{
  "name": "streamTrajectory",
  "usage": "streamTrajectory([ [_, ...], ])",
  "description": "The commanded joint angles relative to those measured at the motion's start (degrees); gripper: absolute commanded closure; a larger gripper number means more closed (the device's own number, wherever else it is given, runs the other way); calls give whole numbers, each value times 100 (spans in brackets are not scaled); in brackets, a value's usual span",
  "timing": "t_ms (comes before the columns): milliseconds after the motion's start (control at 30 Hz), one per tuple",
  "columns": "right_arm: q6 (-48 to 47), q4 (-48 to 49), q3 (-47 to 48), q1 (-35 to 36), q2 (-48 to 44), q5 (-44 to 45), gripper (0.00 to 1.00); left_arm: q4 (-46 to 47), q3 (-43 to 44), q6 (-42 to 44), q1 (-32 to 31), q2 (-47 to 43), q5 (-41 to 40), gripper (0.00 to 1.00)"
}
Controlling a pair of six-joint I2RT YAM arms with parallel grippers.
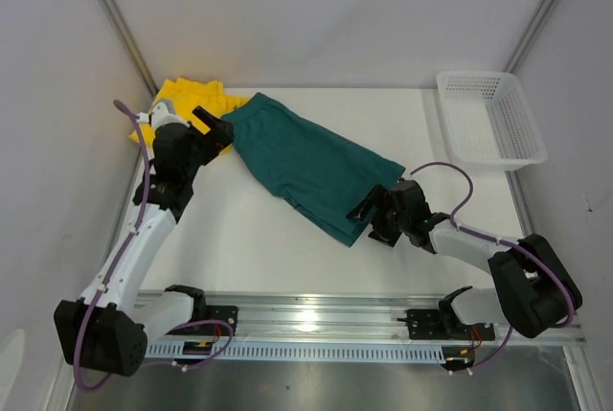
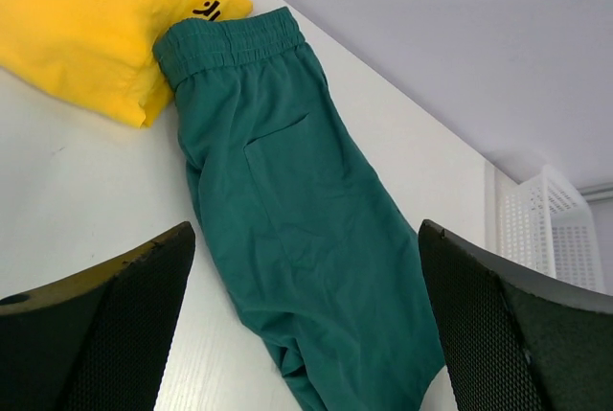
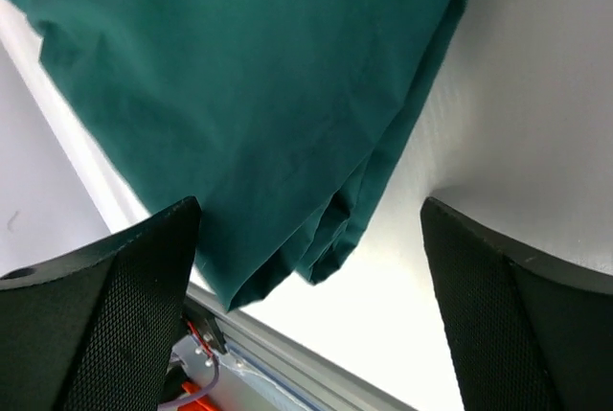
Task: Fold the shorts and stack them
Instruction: Fold the shorts
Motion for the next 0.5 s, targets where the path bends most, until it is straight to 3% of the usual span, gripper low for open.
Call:
streamTrajectory([
  [0,311,537,-56,104,194,524,5,105,-365,196,-41,-376,-32,1],
  [67,425,608,-91,156,221,709,9,106,-524,240,-32,-526,-23,1],
  [133,521,722,-135,174,238,814,19,97,-612,293,-41,-596,-14,1],
  [167,557,766,-179,174,265,832,30,97,-629,310,-41,-623,-14,1],
  [267,566,968,-241,174,361,823,47,141,-691,328,-41,-649,4,1],
  [300,566,1021,-249,174,405,824,58,210,-726,328,-41,-649,12,1],
  [367,540,1100,-258,183,484,780,64,272,-822,284,-41,-606,21,1],
  [467,531,1267,-197,201,756,692,85,386,-963,214,-41,-544,-14,1],
])
